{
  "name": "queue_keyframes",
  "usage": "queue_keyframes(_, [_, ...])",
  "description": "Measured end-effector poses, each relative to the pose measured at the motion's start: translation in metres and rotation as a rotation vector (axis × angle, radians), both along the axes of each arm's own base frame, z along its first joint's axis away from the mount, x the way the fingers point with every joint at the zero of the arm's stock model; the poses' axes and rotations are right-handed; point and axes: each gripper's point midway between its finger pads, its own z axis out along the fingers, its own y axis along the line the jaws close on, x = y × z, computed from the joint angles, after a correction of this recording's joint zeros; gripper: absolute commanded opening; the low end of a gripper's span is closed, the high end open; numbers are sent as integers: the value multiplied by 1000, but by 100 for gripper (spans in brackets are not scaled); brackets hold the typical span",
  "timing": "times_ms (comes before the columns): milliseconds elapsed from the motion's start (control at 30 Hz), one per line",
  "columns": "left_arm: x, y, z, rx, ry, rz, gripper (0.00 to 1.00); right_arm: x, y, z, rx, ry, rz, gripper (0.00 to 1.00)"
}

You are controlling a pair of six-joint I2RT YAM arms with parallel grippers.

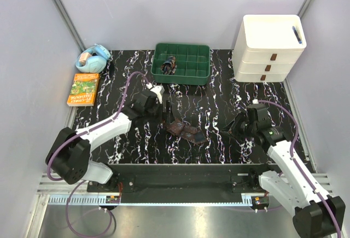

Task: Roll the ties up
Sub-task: Roll the tie at the center of the board.

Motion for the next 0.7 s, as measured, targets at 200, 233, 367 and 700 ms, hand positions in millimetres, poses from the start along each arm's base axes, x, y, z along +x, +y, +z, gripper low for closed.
queue_keyframes(200, [-1,-1,-3,-19,4,-18,78,1,0,-4,-3,10,1,23])
queue_keyframes(233, [-2,-1,-4,-24,7,-22,77,1,0,-5,-3,12,1,23])
queue_keyframes(367, [-8,0,-15,-27,23,-30,77,2,1,-7,-4,15,1,23])
queue_keyframes(700, [-11,-6,-54,-22,109,-55,76,5,1,-8,-4,11,2,24])
